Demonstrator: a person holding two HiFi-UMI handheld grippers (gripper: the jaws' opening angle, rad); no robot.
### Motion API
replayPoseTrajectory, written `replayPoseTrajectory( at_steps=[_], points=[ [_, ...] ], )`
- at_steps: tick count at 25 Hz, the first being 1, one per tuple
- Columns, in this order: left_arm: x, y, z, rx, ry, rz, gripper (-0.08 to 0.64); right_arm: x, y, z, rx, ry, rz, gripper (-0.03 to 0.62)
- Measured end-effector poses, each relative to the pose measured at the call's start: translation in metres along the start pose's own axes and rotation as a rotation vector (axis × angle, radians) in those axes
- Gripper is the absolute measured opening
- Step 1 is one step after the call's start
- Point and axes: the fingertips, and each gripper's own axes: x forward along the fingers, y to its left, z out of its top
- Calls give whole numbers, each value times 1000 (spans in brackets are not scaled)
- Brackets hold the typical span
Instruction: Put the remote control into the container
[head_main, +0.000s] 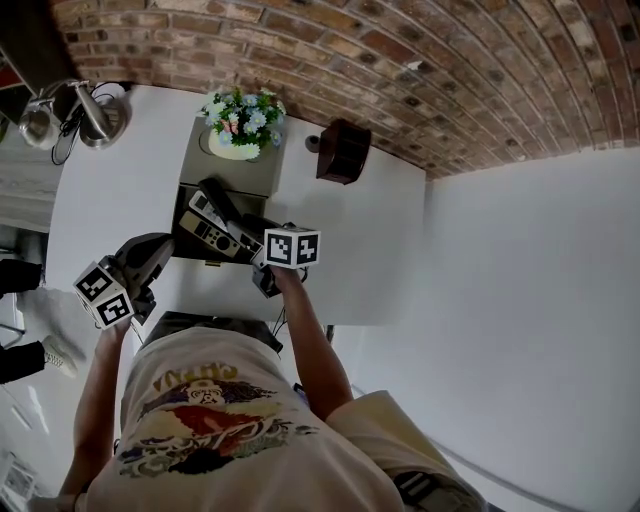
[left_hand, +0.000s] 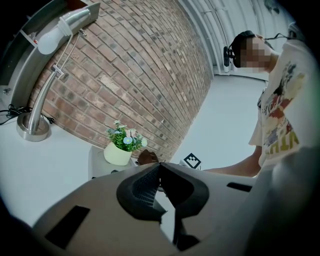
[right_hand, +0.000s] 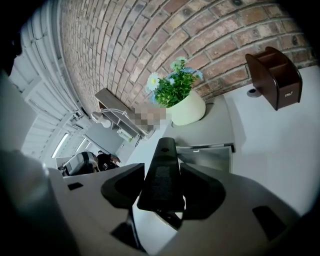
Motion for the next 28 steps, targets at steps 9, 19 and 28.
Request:
replayPoseTrajectory(
  at_steps=[9,19,28],
  points=[
    [-3,7,-2,-17,-8,5,6,13,9,-7,-14,39,22,229],
    [-7,13,-3,-34,-21,17,5,26,22,-30,-115,149,31,229],
    [-8,14,-5,-52,-30,19,6,36,3,-45,-341,267,-60,229]
  ],
)
